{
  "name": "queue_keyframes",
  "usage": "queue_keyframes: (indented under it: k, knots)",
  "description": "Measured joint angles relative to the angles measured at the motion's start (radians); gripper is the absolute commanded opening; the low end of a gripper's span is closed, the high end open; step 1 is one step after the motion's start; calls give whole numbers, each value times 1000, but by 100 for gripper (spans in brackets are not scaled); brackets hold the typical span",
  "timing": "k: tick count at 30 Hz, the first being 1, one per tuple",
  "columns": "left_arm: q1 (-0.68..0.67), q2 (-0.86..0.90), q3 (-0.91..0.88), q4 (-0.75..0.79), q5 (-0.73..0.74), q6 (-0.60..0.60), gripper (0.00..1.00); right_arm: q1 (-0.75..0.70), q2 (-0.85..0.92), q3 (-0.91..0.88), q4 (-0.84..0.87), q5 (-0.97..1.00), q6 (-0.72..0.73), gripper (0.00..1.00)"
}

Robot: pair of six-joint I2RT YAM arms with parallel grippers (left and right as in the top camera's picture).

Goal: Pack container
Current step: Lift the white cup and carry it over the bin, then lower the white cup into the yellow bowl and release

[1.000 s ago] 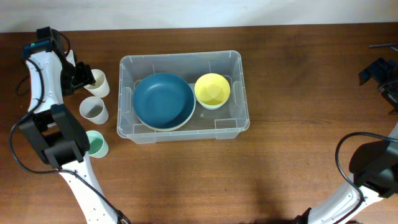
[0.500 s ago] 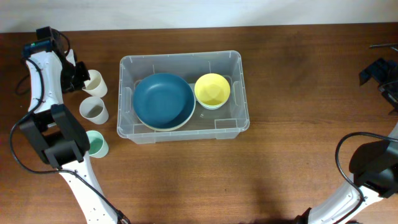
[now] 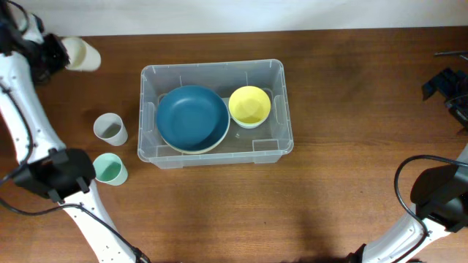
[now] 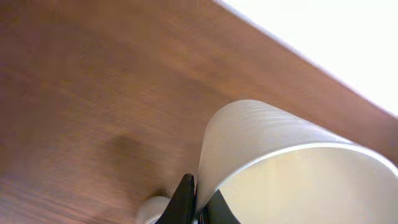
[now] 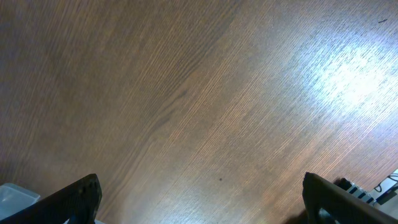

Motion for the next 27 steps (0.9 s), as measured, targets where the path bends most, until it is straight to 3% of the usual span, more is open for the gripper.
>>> queue_keyframes:
  k: [5,13,19,27]
  knots:
    - [-61,-33,175,-106,74,-1,1,0,0,0,0,0,0,99]
    - [-332,-121,211,-149,113,17,1,0,0,0,0,0,0,99]
    - [-534,-121,126,-149,104,20,1,0,0,0,0,0,0,99]
    - [-773,-121,-136,-151,34,21,1,0,0,0,0,0,-1,99]
